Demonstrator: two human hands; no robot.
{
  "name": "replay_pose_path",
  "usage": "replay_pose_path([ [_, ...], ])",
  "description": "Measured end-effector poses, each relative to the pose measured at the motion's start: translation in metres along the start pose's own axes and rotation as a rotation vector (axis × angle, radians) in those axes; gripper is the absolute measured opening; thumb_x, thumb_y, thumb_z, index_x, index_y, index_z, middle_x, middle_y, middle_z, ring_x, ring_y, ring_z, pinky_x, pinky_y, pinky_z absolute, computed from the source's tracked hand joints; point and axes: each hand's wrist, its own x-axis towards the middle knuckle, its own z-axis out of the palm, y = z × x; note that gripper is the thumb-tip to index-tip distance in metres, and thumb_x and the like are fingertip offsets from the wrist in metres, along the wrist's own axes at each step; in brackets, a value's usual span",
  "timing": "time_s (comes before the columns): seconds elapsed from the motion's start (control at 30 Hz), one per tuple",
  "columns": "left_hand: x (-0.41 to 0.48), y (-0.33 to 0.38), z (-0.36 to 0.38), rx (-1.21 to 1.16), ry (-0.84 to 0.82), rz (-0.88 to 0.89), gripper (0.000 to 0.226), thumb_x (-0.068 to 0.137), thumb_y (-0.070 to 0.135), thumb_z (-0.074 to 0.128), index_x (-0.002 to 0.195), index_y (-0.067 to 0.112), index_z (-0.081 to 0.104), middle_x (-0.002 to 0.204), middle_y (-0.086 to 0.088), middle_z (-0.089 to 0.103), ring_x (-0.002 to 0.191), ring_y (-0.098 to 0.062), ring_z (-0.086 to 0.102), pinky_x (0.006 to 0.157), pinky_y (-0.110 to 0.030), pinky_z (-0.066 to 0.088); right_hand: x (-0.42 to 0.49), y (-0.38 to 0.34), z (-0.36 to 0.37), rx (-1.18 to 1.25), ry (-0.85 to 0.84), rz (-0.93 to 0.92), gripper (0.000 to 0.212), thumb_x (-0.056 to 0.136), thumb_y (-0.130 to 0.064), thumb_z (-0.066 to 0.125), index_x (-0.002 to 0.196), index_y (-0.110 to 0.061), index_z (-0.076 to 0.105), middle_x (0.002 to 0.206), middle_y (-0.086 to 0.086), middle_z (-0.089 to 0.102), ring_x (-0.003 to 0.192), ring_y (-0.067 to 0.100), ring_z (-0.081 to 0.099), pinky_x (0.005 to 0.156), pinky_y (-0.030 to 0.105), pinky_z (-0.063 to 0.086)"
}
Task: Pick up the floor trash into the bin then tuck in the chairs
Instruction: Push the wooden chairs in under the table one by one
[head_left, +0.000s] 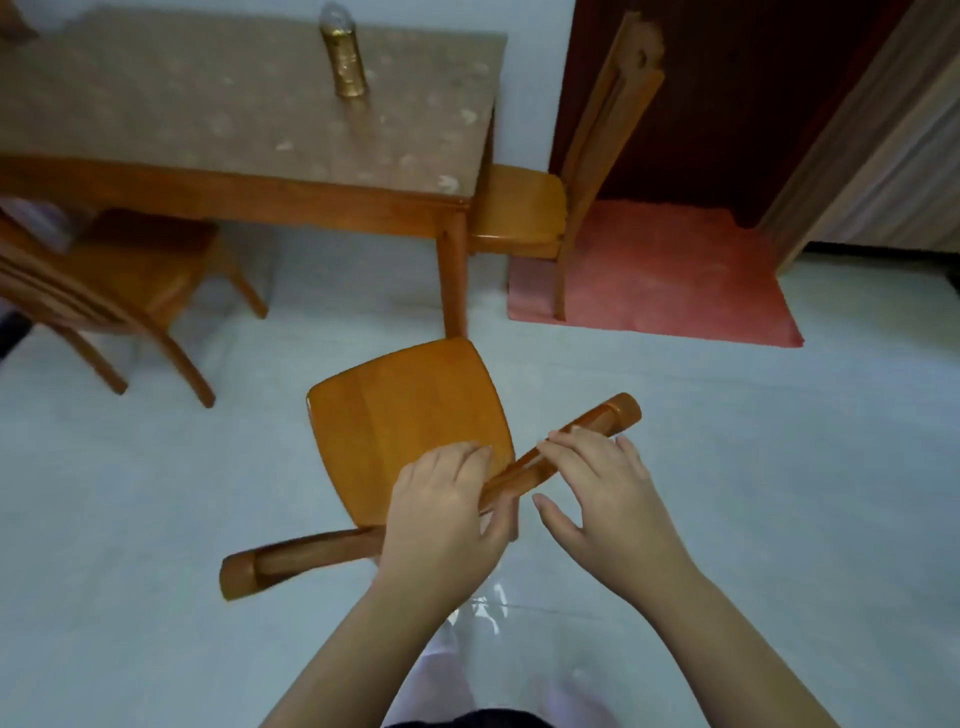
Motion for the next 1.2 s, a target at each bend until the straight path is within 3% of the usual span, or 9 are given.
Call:
replay_pose_path([
  [0.17, -0.026, 0.018, 0.013, -0.010, 0.015, -0.282, 0.040, 0.072, 0.034, 0.059, 0.100, 0.007, 0.069, 0.094, -0.008, 0.070, 0.083, -0.027, 0.067, 0.071, -0.039, 0.053, -0.001, 0.023, 0.002, 0.040, -0.107, -0.191, 0.039, 0.075, -0.034, 0.056, 0.108, -0.015, 0.065, 0.107, 0.000, 0.066, 0.104, 0.023, 0.061, 0.093, 0.049, 0.041],
  [0.37, -0.036, 0.022, 0.022, -0.017, 0.045, -0.410, 0.033, 0.071, 0.030, 0.060, 0.094, 0.008, 0.070, 0.087, -0.006, 0.070, 0.076, -0.025, 0.066, 0.069, -0.038, 0.052, 0.009, 0.026, 0.014, 0.072, -0.204, -0.315, 0.040, 0.068, -0.029, 0.065, 0.104, -0.012, 0.067, 0.103, 0.003, 0.067, 0.098, 0.025, 0.063, 0.090, 0.051, 0.044],
  [0.53, -0.033, 0.006, 0.027, 0.060, 0.054, -0.367, 0.038, 0.076, 0.036, 0.047, 0.090, 0.010, 0.071, 0.083, -0.002, 0.070, 0.076, -0.022, 0.067, 0.074, -0.037, 0.051, 0.020, 0.016, 0.032, 0.065, -0.270, -0.353, 0.040, 0.067, -0.026, 0.075, 0.104, -0.013, 0.066, 0.098, 0.001, 0.067, 0.093, 0.022, 0.064, 0.088, 0.052, 0.046],
  [0.67, -0.034, -0.013, 0.029, 0.124, -0.007, -0.359, 0.041, 0.075, 0.041, 0.045, 0.086, 0.013, 0.072, 0.082, 0.000, 0.071, 0.073, -0.021, 0.066, 0.074, -0.038, 0.050, 0.030, 0.005, 0.045, 0.027, -0.288, -0.380, 0.033, 0.068, -0.031, 0.071, 0.099, -0.019, 0.066, 0.085, -0.004, 0.067, 0.079, 0.019, 0.064, 0.083, 0.041, 0.050],
  [0.73, -0.035, -0.021, 0.031, 0.127, -0.020, -0.347, 0.039, 0.074, 0.043, 0.047, 0.083, 0.015, 0.072, 0.080, 0.002, 0.070, 0.069, -0.020, 0.065, 0.068, -0.035, 0.049, 0.037, -0.002, 0.048, 0.029, -0.287, -0.412, 0.024, 0.070, -0.031, 0.066, 0.091, -0.020, 0.067, 0.075, -0.006, 0.066, 0.068, 0.017, 0.062, 0.070, 0.031, 0.051],
  [0.83, -0.033, -0.033, 0.030, 0.098, -0.041, -0.314, 0.035, 0.073, 0.047, 0.049, 0.078, 0.020, 0.071, 0.071, 0.006, 0.067, 0.060, -0.018, 0.061, 0.058, -0.029, 0.044, 0.048, -0.011, 0.050, 0.013, -0.359, -0.466, 0.017, 0.067, -0.029, 0.074, 0.076, -0.020, 0.064, 0.065, -0.006, 0.061, 0.057, 0.016, 0.059, 0.050, 0.023, 0.039],
  [0.97, -0.027, -0.051, 0.028, -0.015, -0.054, -0.226, 0.035, 0.070, 0.053, 0.052, 0.073, 0.025, 0.071, 0.061, 0.009, 0.063, 0.052, -0.014, 0.058, 0.046, -0.028, 0.044, 0.060, -0.024, 0.052, -0.012, -0.549, -0.469, 0.017, 0.087, -0.030, 0.052, 0.098, -0.019, 0.057, 0.092, -0.002, 0.059, 0.083, 0.020, 0.057, 0.060, 0.026, 0.035],
  [1.03, -0.023, -0.059, 0.027, -0.048, -0.074, -0.203, 0.034, 0.069, 0.057, 0.052, 0.073, 0.029, 0.071, 0.062, 0.010, 0.064, 0.053, -0.011, 0.059, 0.044, -0.028, 0.046, 0.063, -0.026, 0.052, -0.009, -0.586, -0.434, 0.019, 0.087, -0.031, 0.049, 0.102, -0.022, 0.056, 0.098, -0.004, 0.060, 0.086, 0.019, 0.057, 0.062, 0.026, 0.036],
  [1.2, -0.014, -0.059, 0.021, -0.071, -0.253, -0.214, 0.032, 0.079, 0.053, 0.055, 0.098, 0.032, 0.068, 0.088, 0.009, 0.067, 0.078, -0.009, 0.060, 0.067, -0.028, 0.049, 0.068, -0.021, 0.049, 0.006, -0.671, -0.352, 0.017, 0.083, -0.033, 0.052, 0.097, -0.028, 0.058, 0.095, -0.006, 0.063, 0.086, 0.018, 0.058, 0.058, 0.026, 0.033],
])
